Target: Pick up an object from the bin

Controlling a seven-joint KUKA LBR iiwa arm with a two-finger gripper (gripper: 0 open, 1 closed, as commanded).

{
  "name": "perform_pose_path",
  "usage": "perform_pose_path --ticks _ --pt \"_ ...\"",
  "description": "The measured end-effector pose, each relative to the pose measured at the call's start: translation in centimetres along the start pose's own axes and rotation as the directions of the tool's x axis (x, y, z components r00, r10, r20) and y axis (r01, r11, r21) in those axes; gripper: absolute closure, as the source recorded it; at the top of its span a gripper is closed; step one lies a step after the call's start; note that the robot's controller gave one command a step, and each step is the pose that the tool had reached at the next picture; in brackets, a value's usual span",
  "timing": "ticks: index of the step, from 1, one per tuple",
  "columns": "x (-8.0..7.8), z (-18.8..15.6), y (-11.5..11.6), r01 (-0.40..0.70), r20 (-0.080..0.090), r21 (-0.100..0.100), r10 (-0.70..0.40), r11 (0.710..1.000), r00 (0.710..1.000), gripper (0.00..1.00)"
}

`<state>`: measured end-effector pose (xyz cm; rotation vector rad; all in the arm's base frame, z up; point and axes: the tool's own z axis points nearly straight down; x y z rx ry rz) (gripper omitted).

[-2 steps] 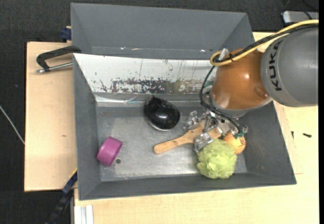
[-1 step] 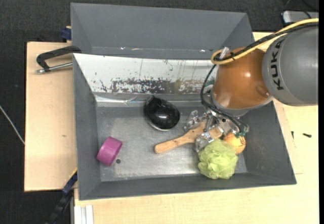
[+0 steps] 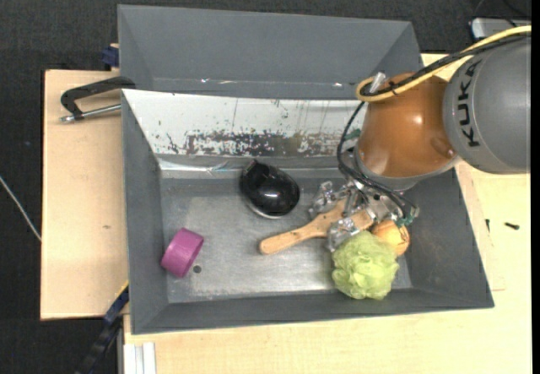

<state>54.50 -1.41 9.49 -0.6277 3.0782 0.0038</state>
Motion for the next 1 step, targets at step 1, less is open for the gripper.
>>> perform_pose_path --ticks 1 --pt "-0.06 -1.76 -0.02 0.000 0.002 0.001 0.000 1.000 1.000 1.00"
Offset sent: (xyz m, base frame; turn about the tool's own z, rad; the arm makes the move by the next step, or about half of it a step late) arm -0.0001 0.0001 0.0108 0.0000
